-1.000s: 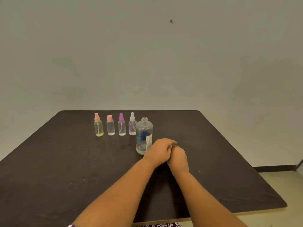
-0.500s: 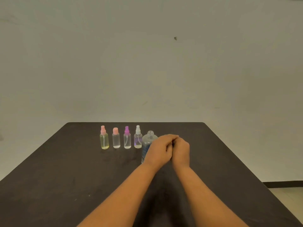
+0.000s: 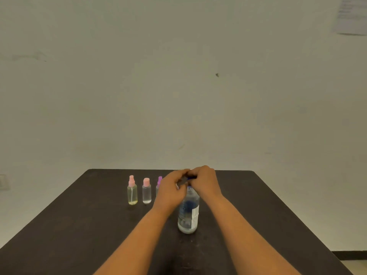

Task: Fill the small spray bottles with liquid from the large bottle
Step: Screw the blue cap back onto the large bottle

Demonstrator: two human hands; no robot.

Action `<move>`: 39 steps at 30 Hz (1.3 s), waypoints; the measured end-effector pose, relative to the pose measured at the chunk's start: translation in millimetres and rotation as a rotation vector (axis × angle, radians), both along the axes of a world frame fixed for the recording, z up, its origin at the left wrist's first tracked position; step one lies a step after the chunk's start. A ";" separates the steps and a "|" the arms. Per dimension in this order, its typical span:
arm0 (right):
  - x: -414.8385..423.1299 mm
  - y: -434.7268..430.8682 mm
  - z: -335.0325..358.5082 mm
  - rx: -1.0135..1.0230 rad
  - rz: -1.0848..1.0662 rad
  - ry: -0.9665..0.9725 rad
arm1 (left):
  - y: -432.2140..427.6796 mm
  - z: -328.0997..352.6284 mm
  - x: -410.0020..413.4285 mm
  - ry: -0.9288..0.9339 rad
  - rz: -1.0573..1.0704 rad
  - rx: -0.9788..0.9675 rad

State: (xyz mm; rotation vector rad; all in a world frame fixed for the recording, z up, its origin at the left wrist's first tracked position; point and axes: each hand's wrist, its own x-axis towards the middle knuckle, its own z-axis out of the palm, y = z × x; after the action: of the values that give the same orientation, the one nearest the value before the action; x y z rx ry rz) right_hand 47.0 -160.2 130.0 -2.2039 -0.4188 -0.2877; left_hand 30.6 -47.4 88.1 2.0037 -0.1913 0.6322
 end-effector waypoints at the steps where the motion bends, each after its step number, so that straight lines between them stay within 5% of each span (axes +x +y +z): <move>1: -0.1 0.0 -0.5 -0.036 0.007 0.018 | 2.1 -5.0 -0.7 0.044 -0.022 0.023; 7: 2.8 -0.5 1.5 -0.158 0.028 0.080 | -1.7 -22.2 6.6 0.252 -0.100 -0.039; 13: 9.4 7.5 18.8 -0.519 0.070 0.110 | -9.5 -22.0 17.1 0.412 -0.022 -0.169; 26: 8.0 19.6 5.0 -0.738 -0.005 -0.055 | -18.7 -51.7 19.9 0.259 -0.046 -0.396; 39: -1.5 30.5 11.5 -1.055 0.082 -0.127 | -12.0 -50.3 23.0 0.254 -0.128 -0.284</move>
State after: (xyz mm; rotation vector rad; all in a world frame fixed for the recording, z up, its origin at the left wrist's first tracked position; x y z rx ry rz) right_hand 45.5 -129.7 141.5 -3.1849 -0.8705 -0.1713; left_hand 53.6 -59.5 37.8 1.7606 -0.0702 0.3008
